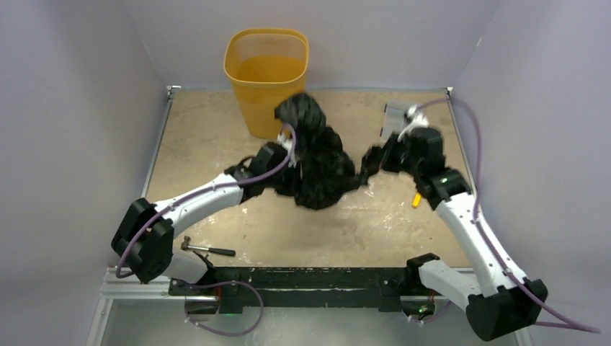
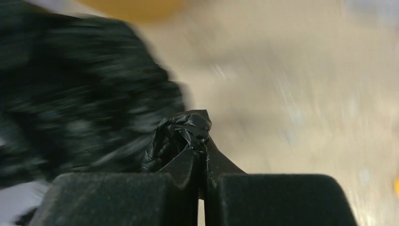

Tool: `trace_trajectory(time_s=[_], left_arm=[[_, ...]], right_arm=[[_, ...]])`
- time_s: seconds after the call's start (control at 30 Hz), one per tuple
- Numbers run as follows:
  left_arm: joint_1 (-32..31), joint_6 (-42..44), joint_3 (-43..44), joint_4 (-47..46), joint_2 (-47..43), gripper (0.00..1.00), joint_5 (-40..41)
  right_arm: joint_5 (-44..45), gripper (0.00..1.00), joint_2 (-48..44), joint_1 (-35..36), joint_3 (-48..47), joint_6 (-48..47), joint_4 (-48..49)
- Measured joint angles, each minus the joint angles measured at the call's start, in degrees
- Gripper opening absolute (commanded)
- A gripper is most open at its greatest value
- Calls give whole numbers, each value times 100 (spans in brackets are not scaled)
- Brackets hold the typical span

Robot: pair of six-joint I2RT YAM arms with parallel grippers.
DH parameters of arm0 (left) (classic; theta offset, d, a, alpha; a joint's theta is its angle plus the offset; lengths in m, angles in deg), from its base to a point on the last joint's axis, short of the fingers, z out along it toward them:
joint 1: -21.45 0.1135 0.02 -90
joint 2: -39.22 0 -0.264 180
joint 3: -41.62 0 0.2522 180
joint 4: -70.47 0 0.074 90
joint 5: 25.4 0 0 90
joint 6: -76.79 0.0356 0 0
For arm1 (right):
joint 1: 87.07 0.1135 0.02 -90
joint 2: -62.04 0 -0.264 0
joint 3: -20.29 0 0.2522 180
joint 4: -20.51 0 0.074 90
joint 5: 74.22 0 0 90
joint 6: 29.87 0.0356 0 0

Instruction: Put the trash bags into the trash bin

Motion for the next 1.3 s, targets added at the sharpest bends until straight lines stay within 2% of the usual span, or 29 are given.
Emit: trace_trajectory(time_s=[0.1,0.2,0.27,0.3,0.37,0.43,0.53,0.63,0.7,0.77,0.8,0.87,0.9,0.97,1.03,1.07,1.13,1.2,1.27,1.3], left_arm=[[2,374,1749,251,-11,0,260],[24,898,4113,122,35,0,474],[33,1156,5209,-337,-83,0,529],[33,1237,5458,-660,-280,0,570],[31,1314,5302,-1134,-890,0,741],[20,1276,4673,-1355,-1547,0,1012],[24,955,3526,-1600,-1932,0,1255],[26,380,1770,-1801,-1593,0,1032],[-13,-42,466,-1668,-940,0,804],[-52,-262,-474,-855,-330,0,776],[-61,-289,-686,-249,-291,0,813],[-92,-219,-498,479,-459,0,918],[-96,-120,11,767,-546,0,970],[-94,125,1250,828,-564,0,1021],[-92,431,2970,752,-442,0,1067],[-92,638,3974,546,-376,0,1088],[-92,938,5136,81,-435,0,1106],[-92,1193,5469,-509,-809,0,1182],[-94,1397,4900,-1121,-1550,0,1394],[-94,1432,4542,-1316,-1893,0,1484]], right_arm=[[-142,2,181,0,-1961,-267,216],[-140,4,170,2,-3567,-640,1038],[-81,4,-157,2,-3987,-848,1681],[17,3,-442,2,-3969,-931,2044],[275,3,-1069,2,-3639,-1019,2481],[675,0,-1631,2,-3176,-1054,2636],[1123,0,-1580,0,-2647,-977,2317],[857,2,-675,-15,-1539,-837,1912],[505,4,-22,-13,-490,-688,1523],[306,5,413,-13,345,-562,551],[275,4,398,-13,468,-522,-11],[203,4,129,-15,190,-490,-507],[144,4,11,-15,-376,-496,-616],[4,4,13,-15,-1641,-581,-450],[-101,5,116,-15,-2992,-715,-28],[-116,6,146,-13,-3648,-791,258],[-26,7,28,-13,-4518,-962,997],[164,7,-442,-15,-4557,-1154,1834],[391,6,-1224,-15,-3827,-1309,2559],[564,2,-1670,-15,-3327,-1355,2837]])
